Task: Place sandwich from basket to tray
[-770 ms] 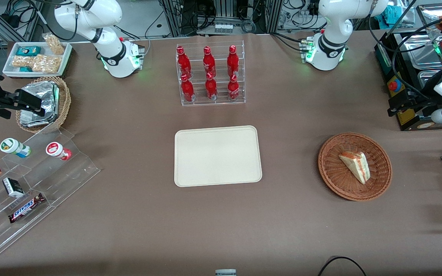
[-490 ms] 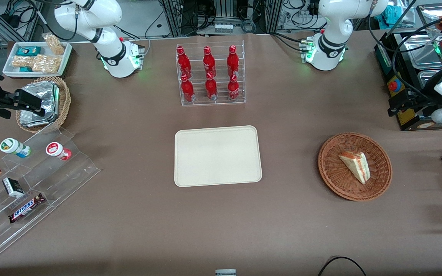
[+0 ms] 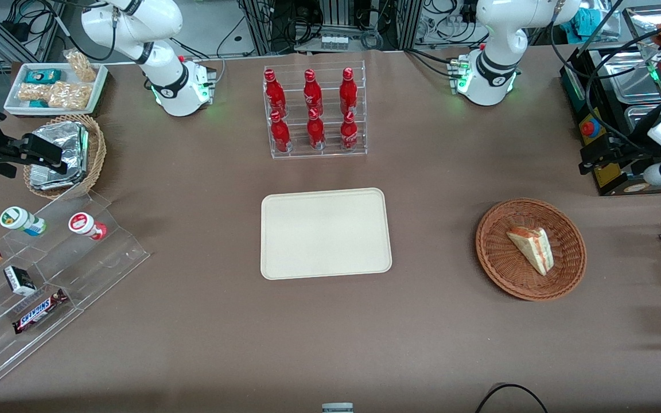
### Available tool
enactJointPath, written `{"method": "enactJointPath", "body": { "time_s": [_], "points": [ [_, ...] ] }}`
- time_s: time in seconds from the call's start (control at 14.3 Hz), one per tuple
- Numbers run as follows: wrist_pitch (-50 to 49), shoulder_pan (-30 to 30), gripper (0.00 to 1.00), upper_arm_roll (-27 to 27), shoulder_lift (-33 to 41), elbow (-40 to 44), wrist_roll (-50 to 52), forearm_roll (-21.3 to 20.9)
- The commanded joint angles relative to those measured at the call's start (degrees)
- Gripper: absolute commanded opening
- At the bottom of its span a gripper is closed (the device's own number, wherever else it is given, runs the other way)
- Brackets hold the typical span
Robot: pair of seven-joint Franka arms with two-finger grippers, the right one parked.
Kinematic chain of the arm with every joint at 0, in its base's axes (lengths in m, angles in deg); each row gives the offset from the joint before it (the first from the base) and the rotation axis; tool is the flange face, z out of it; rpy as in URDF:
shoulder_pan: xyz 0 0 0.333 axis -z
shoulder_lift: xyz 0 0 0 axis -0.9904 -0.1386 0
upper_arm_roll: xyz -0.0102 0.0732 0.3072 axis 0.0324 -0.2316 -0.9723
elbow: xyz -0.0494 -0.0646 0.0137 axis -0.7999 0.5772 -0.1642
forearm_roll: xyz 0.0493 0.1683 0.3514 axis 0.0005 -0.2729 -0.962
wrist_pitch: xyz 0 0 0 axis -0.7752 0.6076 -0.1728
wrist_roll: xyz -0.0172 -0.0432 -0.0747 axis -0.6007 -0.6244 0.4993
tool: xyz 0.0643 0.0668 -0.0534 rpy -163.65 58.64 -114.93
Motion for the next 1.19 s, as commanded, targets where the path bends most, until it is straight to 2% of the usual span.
{"method": "enactJointPath", "body": {
  "time_s": [0.0, 0.28, 0.63, 0.91, 0.98, 1.12],
  "points": [
    [-0.51, -0.43, 1.00, 0.41, 0.04, -1.52, -0.53, -0.38],
    [5.62, -0.78, 1.00, 0.24, -2.24, -8.27, -0.53, -0.64],
    [28.01, -1.65, 1.00, -0.02, -5.14, -24.70, -0.53, -0.65],
    [44.55, -3.86, 1.00, 0.06, -8.13, -33.15, -0.27, 0.05],
    [46.49, -4.29, 1.00, 0.06, -8.83, -33.60, 0.95, 0.49],
    [46.87, -5.09, 1.00, 0.06, -10.24, -33.17, 11.37, 0.94]
  ]
}}
